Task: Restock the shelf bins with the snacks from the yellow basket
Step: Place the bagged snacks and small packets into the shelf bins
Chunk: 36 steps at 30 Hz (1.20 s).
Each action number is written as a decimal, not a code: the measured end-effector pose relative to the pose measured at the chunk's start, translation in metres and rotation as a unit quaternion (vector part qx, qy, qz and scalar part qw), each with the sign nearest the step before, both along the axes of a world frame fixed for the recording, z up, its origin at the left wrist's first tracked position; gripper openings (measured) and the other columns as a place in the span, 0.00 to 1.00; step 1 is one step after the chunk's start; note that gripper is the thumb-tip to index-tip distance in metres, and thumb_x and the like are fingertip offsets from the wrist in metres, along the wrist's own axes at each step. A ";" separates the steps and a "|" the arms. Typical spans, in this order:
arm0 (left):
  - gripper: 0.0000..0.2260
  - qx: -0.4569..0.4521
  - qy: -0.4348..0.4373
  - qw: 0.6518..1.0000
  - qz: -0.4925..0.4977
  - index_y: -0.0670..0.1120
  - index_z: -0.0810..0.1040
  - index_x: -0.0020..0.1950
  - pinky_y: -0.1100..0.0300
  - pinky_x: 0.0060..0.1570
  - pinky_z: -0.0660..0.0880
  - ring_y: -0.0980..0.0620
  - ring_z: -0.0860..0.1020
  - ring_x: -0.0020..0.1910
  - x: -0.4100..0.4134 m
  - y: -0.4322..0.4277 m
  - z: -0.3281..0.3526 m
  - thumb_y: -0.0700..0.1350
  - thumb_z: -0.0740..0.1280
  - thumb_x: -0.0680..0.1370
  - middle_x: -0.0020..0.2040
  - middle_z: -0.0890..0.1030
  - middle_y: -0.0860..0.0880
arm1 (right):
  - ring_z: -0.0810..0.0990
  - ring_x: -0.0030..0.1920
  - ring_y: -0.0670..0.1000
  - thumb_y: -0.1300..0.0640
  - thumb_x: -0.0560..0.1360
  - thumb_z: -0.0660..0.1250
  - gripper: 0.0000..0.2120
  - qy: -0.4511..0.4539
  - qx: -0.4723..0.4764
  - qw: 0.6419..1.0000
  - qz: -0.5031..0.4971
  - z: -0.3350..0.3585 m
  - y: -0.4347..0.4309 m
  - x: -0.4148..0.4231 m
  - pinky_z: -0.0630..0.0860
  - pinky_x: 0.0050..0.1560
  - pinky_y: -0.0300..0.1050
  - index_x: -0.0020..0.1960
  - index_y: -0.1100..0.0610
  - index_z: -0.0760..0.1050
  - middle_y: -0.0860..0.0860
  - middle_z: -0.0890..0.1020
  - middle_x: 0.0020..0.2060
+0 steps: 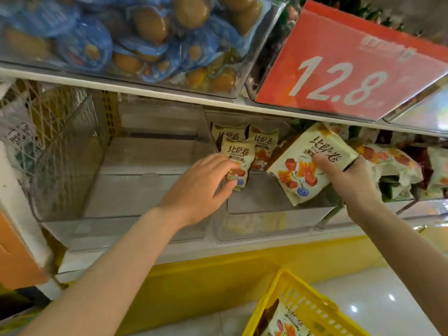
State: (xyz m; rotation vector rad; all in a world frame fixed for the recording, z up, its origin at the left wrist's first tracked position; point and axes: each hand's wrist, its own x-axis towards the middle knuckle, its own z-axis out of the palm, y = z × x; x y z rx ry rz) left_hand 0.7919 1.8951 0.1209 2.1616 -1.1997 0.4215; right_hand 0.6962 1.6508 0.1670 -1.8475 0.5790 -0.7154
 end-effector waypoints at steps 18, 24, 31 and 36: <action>0.12 0.019 -0.014 0.999 -0.041 0.47 0.78 0.52 0.71 0.61 0.54 0.57 0.63 0.66 0.011 0.002 -0.005 0.50 0.57 0.80 0.58 0.77 0.51 | 0.74 0.63 0.57 0.55 0.67 0.75 0.31 0.236 -0.256 0.937 0.016 -0.034 -0.041 0.126 0.71 0.60 0.49 0.65 0.60 0.66 0.58 0.76 0.62; 0.15 0.015 -0.010 0.999 -0.039 0.46 0.78 0.51 0.68 0.60 0.60 0.58 0.64 0.65 0.010 0.001 -0.004 0.51 0.55 0.79 0.56 0.77 0.51 | 0.74 0.62 0.58 0.56 0.70 0.72 0.26 0.220 -0.246 0.944 0.015 -0.053 -0.040 0.139 0.71 0.61 0.51 0.64 0.60 0.67 0.58 0.76 0.61; 0.17 0.016 -0.026 0.999 -0.033 0.46 0.78 0.53 0.72 0.61 0.53 0.57 0.64 0.67 0.009 0.001 -0.004 0.52 0.53 0.79 0.58 0.77 0.51 | 0.74 0.60 0.61 0.48 0.73 0.69 0.32 0.277 -0.411 0.865 -0.073 -0.053 -0.029 0.131 0.73 0.54 0.55 0.69 0.61 0.60 0.60 0.71 0.63; 0.15 0.017 -0.047 0.999 -0.018 0.45 0.77 0.56 0.72 0.65 0.49 0.54 0.65 0.67 0.006 0.002 -0.003 0.50 0.55 0.79 0.59 0.77 0.49 | 0.71 0.64 0.59 0.53 0.76 0.66 0.29 0.153 -0.378 0.912 -0.045 -0.049 -0.006 0.097 0.73 0.59 0.54 0.71 0.61 0.58 0.59 0.66 0.67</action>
